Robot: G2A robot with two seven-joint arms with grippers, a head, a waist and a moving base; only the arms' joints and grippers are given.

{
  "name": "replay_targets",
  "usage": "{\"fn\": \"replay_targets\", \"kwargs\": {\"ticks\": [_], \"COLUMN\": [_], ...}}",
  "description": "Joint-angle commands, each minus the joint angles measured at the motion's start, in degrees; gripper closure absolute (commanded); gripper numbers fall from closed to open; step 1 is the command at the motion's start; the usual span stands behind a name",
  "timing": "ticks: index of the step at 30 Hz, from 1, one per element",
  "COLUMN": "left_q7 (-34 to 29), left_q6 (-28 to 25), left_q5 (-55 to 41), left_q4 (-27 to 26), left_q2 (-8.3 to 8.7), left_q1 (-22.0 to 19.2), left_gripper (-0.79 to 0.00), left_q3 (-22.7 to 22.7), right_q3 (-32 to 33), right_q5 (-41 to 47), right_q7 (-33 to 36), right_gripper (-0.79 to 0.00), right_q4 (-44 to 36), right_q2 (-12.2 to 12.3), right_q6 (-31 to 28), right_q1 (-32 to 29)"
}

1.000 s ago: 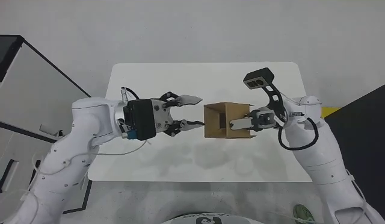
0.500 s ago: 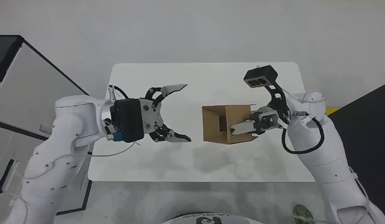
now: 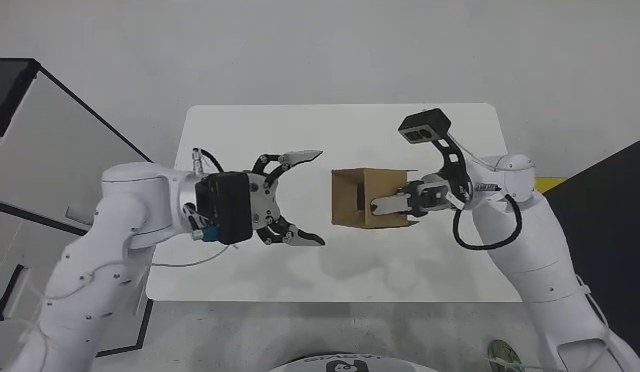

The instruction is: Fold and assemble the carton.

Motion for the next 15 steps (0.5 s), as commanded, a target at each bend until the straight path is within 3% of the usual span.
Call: {"fn": "replay_targets", "kwargs": {"ticks": [1,8,11,12,14,15], "left_q7": [-1.36,-4.13,-4.38,-4.45,-4.58,-4.69], "left_q6": [0.0,0.35,0.56,0.54,0.56,0.58], "left_q5": [0.42,1.48,1.33,1.25,1.12,1.04], "left_q4": [0.28,1.07,1.3,1.42,1.51,1.54], "left_q2": [0.11,0.07,-0.01,-0.03,-0.05,-0.06], "left_q1": [-0.6,-2.15,-2.35,-2.36,-2.4,-2.41], "left_gripper": [-0.785,-0.785,-0.64,-0.548,-0.477,-0.388], "left_q3": [1.24,3.69,4.19,4.31,4.42,4.51], "right_q3": [-0.88,-3.52,-3.92,-3.92,-3.86,-3.85], "right_q5": [-0.78,-1.41,-1.35,-1.41,-1.45,-1.45], "right_q7": [-0.59,-1.65,-1.88,-1.99,-2.09,-2.1], "right_gripper": [0.0,0.0,0.0,0.0,0.0,0.0], "right_q4": [0.23,0.81,1.05,1.18,1.18,1.16], "right_q2": [-0.12,-0.57,-0.65,-0.65,-0.64,-0.63], "right_q6": [-0.08,-0.82,-1.32,-1.48,-1.78,-1.89], "right_q1": [0.42,1.47,1.54,1.49,1.41,1.32]}}
